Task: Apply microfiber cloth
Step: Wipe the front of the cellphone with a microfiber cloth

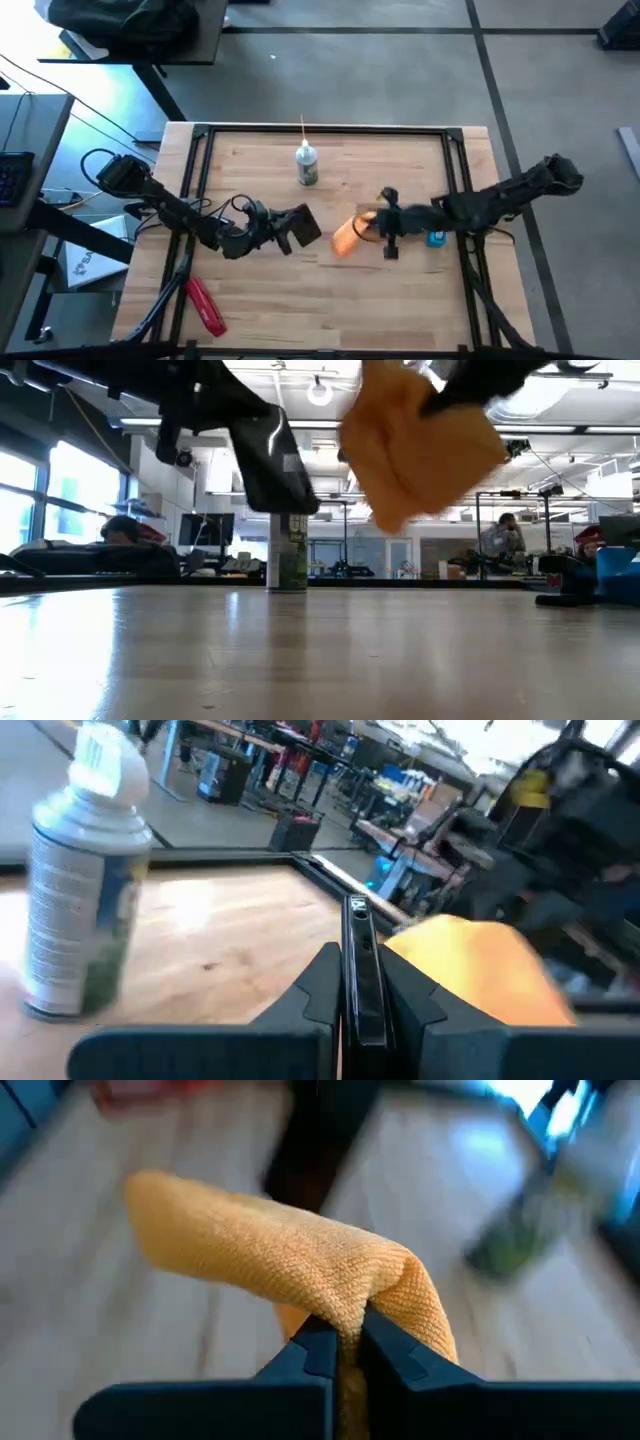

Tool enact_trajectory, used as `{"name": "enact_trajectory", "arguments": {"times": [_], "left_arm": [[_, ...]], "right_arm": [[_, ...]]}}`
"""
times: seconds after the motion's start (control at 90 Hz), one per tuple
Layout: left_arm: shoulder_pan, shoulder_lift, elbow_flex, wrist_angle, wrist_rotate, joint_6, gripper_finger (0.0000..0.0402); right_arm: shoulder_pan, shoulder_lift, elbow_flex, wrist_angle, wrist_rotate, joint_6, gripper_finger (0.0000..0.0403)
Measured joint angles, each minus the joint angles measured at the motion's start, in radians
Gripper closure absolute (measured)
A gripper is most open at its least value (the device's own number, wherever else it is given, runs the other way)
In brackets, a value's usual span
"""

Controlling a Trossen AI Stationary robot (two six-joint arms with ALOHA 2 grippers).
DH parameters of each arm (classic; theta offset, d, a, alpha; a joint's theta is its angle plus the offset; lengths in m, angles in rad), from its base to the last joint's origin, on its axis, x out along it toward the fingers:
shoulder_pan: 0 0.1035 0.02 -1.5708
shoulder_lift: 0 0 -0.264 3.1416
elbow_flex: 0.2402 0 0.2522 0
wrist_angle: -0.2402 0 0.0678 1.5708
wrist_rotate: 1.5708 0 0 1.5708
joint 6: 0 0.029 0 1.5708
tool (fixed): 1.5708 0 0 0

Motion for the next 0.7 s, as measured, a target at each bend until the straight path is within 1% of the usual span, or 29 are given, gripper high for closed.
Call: {"name": "enact_trajectory", "arguments": {"times": [0.067,0.144,0.222,0.311,0.4,0.489,0.622,0.7], "left_arm": [[0.027,0.001,0.0,-0.001,0.083,-0.093,0.0385],[0.058,0.001,0.0,0.001,0.184,-0.198,0.0385],[0.085,0.001,0.0,-0.001,0.268,-0.278,0.0385],[0.104,0.006,0.0,0.0,0.336,-0.324,0.0385],[0.11,0.011,-0.001,-0.008,0.364,-0.345,0.0385],[0.111,0.016,-0.001,-0.012,0.367,-0.347,0.0385],[0.104,0.039,-0.001,-0.002,0.368,-0.352,0.0385],[0.104,0.047,-0.001,0.0,0.371,-0.371,0.0385]], "right_arm": [[0.041,0.024,0.002,0.144,0.023,-0.109,0.0403],[0.071,0.063,0.002,0.291,0.025,-0.235,0.0403],[0.087,0.112,0.002,0.405,0.025,-0.354,0.0403],[0.088,0.172,0.002,0.49,0.026,-0.456,0.0403],[0.082,0.233,0.002,0.548,0.053,-0.525,0.0403],[0.065,0.286,0.002,0.6,0.078,-0.556,0.0403],[0.038,0.356,0.002,0.662,0.048,-0.581,0.0403],[0.024,0.398,0.03,0.665,0.029,-0.577,0.0403]]}}
